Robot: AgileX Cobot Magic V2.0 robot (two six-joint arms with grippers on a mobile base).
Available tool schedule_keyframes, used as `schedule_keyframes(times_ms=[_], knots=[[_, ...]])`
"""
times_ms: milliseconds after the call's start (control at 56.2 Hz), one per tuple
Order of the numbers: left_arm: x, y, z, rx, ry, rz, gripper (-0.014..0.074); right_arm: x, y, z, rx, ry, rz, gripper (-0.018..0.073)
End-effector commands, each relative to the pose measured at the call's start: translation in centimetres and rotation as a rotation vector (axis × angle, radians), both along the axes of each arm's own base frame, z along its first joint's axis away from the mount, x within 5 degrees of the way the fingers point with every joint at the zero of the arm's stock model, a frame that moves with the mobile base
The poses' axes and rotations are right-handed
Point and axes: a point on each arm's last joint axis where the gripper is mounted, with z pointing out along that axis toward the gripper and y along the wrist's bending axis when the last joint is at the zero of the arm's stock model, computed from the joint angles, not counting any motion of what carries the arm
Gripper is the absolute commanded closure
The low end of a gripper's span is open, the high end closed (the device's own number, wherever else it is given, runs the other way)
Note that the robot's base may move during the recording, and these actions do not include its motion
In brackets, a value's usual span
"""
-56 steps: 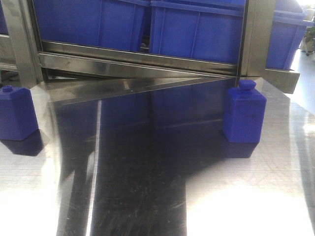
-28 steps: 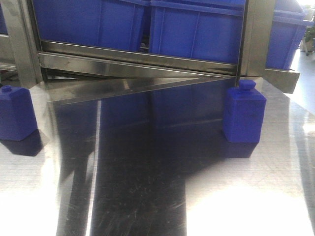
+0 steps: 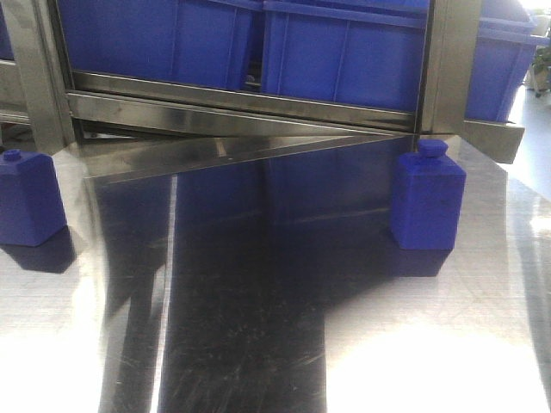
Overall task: Pick and sort blue part to right shelf
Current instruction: 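Move the left gripper down over the blue block part nearest it, then close the left gripper on the blue block part and lift it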
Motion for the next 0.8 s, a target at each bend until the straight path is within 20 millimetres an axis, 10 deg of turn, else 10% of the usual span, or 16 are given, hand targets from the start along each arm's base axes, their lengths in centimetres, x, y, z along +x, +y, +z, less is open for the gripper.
schedule_keyframes(times_ms=[0,249,782], knots=[[2.0,-0.1,1.9,-0.012,0.035,0.002,0.0434,-0.2,0.1,1.1,-0.011,-0.103,0.01,0.0501],[7.6,-0.7,1.8,-0.048,0.237,-0.014,0.01,-0.2,0.1,1.1,-0.011,-0.103,0.01,0.0501],[19.2,-3.2,0.2,-0.076,0.74,-0.225,-0.0023,-0.2,0.1,1.1,-0.011,-0.103,0.01,0.0501]])
